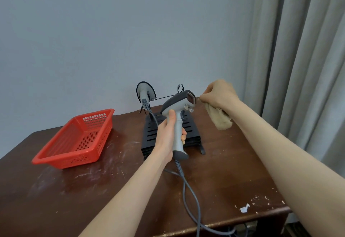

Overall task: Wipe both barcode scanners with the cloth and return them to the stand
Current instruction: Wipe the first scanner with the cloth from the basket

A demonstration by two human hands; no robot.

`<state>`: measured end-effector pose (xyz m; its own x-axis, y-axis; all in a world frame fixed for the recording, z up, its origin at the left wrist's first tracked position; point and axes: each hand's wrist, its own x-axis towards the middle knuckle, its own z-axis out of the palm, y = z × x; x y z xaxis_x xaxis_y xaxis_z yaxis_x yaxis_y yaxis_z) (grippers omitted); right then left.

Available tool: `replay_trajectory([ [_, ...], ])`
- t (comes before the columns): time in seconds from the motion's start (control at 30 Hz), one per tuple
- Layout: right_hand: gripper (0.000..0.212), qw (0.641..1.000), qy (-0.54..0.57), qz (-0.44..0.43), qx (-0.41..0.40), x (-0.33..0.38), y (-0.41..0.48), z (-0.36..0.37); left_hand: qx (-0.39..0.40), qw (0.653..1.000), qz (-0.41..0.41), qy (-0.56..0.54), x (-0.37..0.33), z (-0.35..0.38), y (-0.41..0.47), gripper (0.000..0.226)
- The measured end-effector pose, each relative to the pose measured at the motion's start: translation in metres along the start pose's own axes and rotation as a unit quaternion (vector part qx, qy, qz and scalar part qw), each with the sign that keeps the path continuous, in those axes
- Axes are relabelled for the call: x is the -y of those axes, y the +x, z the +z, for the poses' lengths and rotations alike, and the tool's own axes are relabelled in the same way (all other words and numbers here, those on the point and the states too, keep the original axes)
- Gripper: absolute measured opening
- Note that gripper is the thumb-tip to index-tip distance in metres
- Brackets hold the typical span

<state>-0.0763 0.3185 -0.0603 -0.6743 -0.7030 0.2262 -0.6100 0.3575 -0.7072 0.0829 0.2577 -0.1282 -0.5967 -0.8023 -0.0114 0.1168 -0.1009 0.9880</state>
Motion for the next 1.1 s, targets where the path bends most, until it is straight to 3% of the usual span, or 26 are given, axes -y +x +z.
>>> replay_trajectory([
  [0.13, 0.012, 0.994, 0.080, 0.010, 0.074, 0.005, -0.003, 0.000, -0.001, 1.000, -0.003, -0.001, 0.000, 0.001, -0.001, 0.047],
  [0.3, 0.021, 0.999, 0.011, 0.008, -0.029, 0.000, -0.002, 0.007, -0.002, 1.000, -0.018, -0.014, 0.002, 0.002, -0.002, 0.047],
  [0.37, 0.010, 0.998, 0.057, 0.008, -0.011, 0.002, -0.003, 0.005, -0.002, 1.000, -0.017, -0.016, 0.002, 0.001, -0.001, 0.047],
  [0.47, 0.016, 0.997, 0.070, -0.003, 0.029, 0.007, -0.005, 0.009, -0.005, 1.000, -0.023, -0.018, 0.001, 0.003, -0.001, 0.048],
  [0.6, 0.018, 0.999, 0.003, -0.004, -0.038, 0.004, -0.002, 0.011, -0.007, 0.999, -0.031, -0.014, 0.002, 0.004, -0.001, 0.046],
  [0.73, 0.009, 0.998, 0.059, -0.010, 0.005, 0.006, -0.004, 0.008, -0.005, 1.000, -0.025, -0.010, 0.000, 0.005, 0.000, 0.046],
  [0.87, 0.012, 0.999, -0.019, -0.007, -0.035, 0.000, -0.003, 0.009, -0.005, 0.999, -0.031, -0.012, 0.001, 0.005, 0.000, 0.046],
  [1.0, 0.004, 0.994, 0.110, 0.023, 0.002, -0.005, -0.002, -0.001, -0.005, 0.999, -0.032, -0.016, 0.001, 0.002, 0.002, 0.047],
  [1.1, 0.009, 0.993, 0.114, 0.000, 0.036, -0.003, -0.003, -0.001, -0.003, 0.999, -0.034, -0.014, 0.001, 0.002, 0.002, 0.049],
])
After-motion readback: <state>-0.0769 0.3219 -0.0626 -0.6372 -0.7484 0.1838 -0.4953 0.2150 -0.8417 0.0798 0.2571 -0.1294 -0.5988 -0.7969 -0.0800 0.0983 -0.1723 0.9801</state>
